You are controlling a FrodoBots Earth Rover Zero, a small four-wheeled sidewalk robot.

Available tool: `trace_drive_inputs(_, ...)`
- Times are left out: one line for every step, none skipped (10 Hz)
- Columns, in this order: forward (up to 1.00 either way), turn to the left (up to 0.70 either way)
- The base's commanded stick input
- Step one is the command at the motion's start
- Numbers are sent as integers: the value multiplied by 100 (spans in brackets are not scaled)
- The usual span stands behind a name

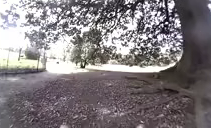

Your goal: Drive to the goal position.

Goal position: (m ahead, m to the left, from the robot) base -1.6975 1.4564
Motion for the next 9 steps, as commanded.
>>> trace_drive_inputs(0, 0)
trace_drive_inputs(0, 0)
trace_drive_inputs(0, 0)
trace_drive_inputs(0, 0)
trace_drive_inputs(1, 0)
trace_drive_inputs(4, 0)
trace_drive_inputs(0, 18)
trace_drive_inputs(0, 70)
trace_drive_inputs(0, 70)
